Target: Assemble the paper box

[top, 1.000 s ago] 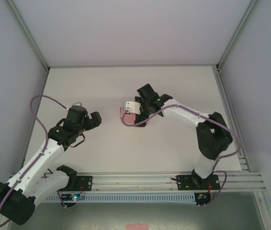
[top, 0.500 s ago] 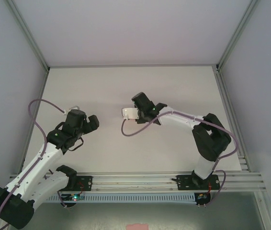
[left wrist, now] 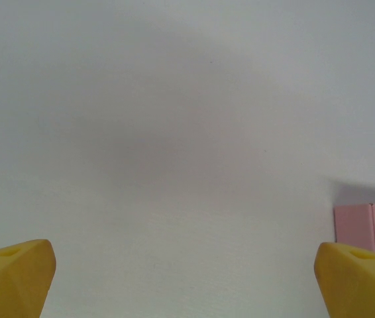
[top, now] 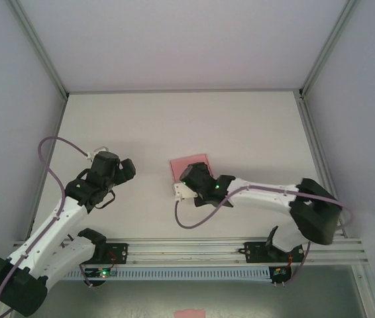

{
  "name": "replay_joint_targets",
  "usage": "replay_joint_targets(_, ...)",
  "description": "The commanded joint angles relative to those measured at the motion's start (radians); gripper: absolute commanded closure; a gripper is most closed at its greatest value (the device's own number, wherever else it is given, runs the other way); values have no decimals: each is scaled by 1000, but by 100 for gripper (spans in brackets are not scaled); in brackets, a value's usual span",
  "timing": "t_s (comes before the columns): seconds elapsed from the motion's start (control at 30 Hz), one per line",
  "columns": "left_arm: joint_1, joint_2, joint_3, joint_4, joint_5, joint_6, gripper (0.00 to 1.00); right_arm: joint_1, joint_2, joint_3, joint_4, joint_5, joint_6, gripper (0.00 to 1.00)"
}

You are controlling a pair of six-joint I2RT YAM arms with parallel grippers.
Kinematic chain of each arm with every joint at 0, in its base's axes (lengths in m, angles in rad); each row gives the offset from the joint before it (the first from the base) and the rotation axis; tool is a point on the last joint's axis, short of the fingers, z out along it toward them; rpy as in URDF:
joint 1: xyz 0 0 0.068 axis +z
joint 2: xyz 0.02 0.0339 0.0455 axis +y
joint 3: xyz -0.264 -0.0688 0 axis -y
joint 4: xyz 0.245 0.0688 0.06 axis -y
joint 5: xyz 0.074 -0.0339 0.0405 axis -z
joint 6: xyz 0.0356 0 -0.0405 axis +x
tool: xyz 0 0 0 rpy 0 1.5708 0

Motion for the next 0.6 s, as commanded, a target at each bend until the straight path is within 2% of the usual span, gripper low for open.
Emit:
replay_joint_targets(0.0,8,12,49,-1,-63,41,0,-10,-160,-28,-8,-4,102,2)
replay_joint_targets(0.03,8,19,56,12,-78,59,0,-33,-208,-44,34,0,126,2)
replay_joint_targets(0.1,10,40,76,33,-141,74,0,-145,-302,-88,153,-21,232,2)
replay_joint_targets(0.2,10,67,52,152,-293,136,0,-438,-408,-160,335,-84,551,2)
replay_joint_targets(0.27,15,84,-6,324,-379,232,0,-643,-455,-231,449,-106,785,2)
replay_joint_targets(0.33,33,96,-67,509,-375,346,0,-782,-491,-328,568,-195,834,2)
replay_joint_targets(0.43,74,142,-177,829,-295,506,0,-864,-511,-500,839,-116,849,2)
replay_joint_targets(0.53,146,283,-235,1027,-295,547,0,-905,-469,-580,972,-172,889,2)
replay_joint_targets(0.57,173,340,-245,1082,-263,569,0,-915,-428,-576,990,-197,889,2)
